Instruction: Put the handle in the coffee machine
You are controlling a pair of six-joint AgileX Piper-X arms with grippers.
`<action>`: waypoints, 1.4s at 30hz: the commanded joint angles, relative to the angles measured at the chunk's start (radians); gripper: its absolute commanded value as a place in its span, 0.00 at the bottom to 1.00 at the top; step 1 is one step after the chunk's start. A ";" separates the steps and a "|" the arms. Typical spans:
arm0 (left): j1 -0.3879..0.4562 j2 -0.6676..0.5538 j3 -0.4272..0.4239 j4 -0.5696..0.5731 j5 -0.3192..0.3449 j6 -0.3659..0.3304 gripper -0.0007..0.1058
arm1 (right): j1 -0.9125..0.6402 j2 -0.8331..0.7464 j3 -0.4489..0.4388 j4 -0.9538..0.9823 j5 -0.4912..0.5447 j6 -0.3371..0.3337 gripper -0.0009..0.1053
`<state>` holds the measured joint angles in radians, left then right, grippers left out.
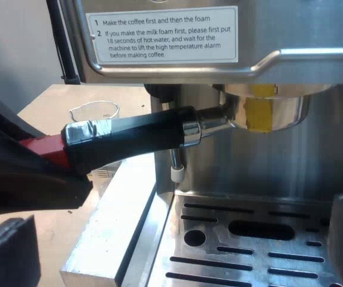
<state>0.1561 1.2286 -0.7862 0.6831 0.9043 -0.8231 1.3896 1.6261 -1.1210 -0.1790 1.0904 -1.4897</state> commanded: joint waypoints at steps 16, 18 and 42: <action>-0.001 -0.023 -0.037 0.090 0.150 0.098 0.01 | -0.002 -0.006 -0.004 0.005 0.004 -0.014 0.99; -0.001 -0.023 -0.037 0.085 0.150 0.098 0.01 | -0.002 -0.006 -0.004 0.004 0.004 -0.014 0.99; -0.001 -0.023 -0.037 -0.116 0.254 -0.052 0.01 | -0.002 -0.006 -0.004 0.004 0.004 -0.014 0.99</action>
<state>0.1600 1.2286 -0.7919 0.6607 0.9483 -0.8548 1.3896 1.6261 -1.1210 -0.1790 1.0904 -1.4897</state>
